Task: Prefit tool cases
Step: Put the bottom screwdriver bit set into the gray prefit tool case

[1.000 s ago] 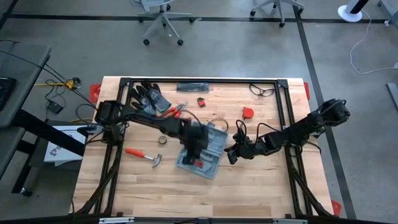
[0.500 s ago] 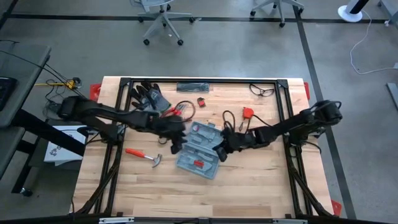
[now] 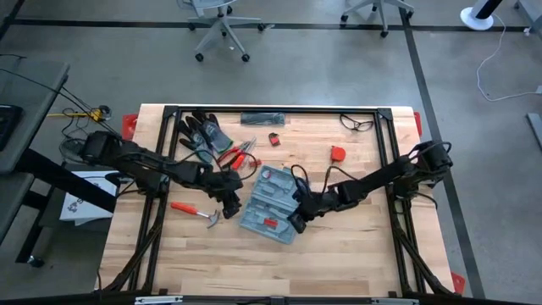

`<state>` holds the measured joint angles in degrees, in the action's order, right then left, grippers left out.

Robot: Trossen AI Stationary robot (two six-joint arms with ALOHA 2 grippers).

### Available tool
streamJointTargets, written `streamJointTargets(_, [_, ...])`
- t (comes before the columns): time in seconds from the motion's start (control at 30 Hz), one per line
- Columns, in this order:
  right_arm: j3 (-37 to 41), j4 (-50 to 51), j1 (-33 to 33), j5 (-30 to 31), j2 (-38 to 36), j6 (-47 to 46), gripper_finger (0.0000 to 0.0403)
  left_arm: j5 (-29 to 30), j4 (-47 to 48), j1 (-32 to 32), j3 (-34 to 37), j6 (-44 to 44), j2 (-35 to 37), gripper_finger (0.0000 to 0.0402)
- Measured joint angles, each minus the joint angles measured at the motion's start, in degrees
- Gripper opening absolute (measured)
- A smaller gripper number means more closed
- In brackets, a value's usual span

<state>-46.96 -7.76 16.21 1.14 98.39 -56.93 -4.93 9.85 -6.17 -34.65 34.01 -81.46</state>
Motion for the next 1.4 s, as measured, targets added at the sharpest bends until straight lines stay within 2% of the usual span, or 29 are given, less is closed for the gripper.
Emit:
streamJointTargets(0.23, [0.01,2.33,0.13,-1.11,3.05,-2.22,0.0000,-3.76,-3.33,-2.47,0.00,0.71,-5.03,0.0114])
streamJointTargets(0.6, [-0.02,4.72,-7.00,-1.58,3.68,2.91,0.0000,-6.65,-17.45,-4.54,0.10,4.51,-11.06,0.0114])
streamJointTargets(0.93, [0.03,5.40,-6.50,1.92,-1.18,4.48,0.0000,-4.57,-19.13,-3.92,-2.69,2.76,-12.87,0.0114])
streamJointTargets(1.4, [-0.90,9.85,-4.97,2.31,-1.24,5.99,0.0000,-4.91,-19.62,-1.79,-2.91,2.39,-12.89,0.0114])
